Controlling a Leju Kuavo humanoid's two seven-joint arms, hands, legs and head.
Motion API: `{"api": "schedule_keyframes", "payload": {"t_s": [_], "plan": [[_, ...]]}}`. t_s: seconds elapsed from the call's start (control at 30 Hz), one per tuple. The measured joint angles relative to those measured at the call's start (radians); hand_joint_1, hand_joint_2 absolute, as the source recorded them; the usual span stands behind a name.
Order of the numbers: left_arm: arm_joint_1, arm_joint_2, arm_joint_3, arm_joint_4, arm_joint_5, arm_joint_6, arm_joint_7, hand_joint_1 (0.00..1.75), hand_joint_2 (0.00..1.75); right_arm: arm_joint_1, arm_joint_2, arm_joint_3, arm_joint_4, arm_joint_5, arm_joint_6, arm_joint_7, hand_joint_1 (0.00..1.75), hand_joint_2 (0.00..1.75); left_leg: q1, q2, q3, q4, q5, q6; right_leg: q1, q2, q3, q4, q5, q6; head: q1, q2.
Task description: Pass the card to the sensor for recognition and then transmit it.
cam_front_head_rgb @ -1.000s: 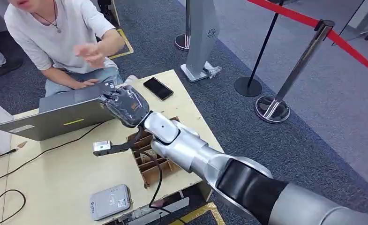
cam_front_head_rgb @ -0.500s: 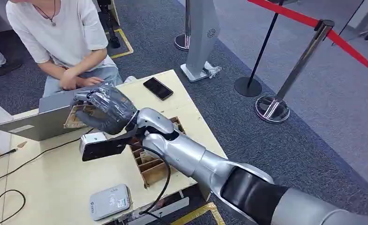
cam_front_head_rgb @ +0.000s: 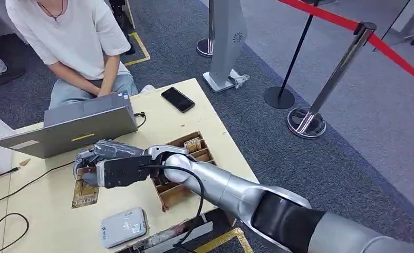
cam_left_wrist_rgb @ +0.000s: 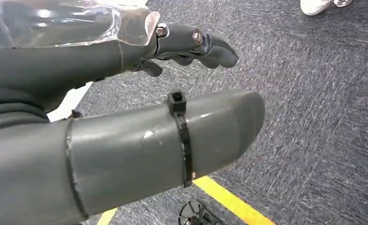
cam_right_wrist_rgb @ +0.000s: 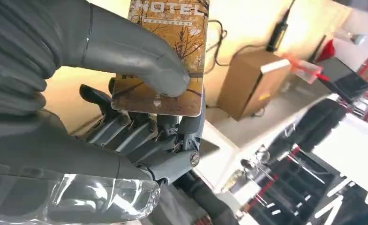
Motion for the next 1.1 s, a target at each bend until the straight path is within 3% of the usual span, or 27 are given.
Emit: {"api": "schedule_keyframes", "payload": {"t_s": [0.5, 0.67, 0.87, 1.1], "plan": [[-0.002, -0.001, 0.0, 0.0, 0.0, 0.0, 0.009, 0.0, 0.0, -0.012, 0.0, 0.036, 0.072, -0.001, 0.024, 0.016, 1.75, 1.75, 0.0, 0.0, 0.0, 0.0, 0.0, 0.0, 0.0, 0.0, 0.0, 0.0, 0.0, 0.0, 0.0, 0.0], [-0.005, -0.003, 0.0, 0.0, 0.006, 0.002, 0.033, 0.0, 0.0, -0.043, 0.02, 0.103, 0.185, 0.0, 0.069, 0.055, 1.75, 1.75, 0.0, 0.0, 0.0, 0.0, 0.0, 0.0, 0.0, 0.0, 0.0, 0.0, 0.0, 0.0, 0.0, 0.0], [-0.011, -0.01, 0.003, 0.003, 0.013, 0.007, 0.065, 0.0, 0.0, -0.049, 0.072, 0.204, 0.334, 0.024, 0.058, 0.092, 1.75, 1.75, 0.0, 0.0, 0.0, 0.0, 0.0, 0.0, 0.0, 0.0, 0.0, 0.0, 0.0, 0.0, 0.0, 0.0], [-0.013, -0.015, 0.007, 0.003, 0.021, 0.006, 0.074, 0.0, 0.0, -0.049, 0.114, 0.279, 0.418, 0.051, 0.032, 0.141, 1.75, 1.75, 0.0, 0.0, 0.0, 0.0, 0.0, 0.0, 0.0, 0.0, 0.0, 0.0, 0.0, 0.0, 0.0, 0.0]]}}
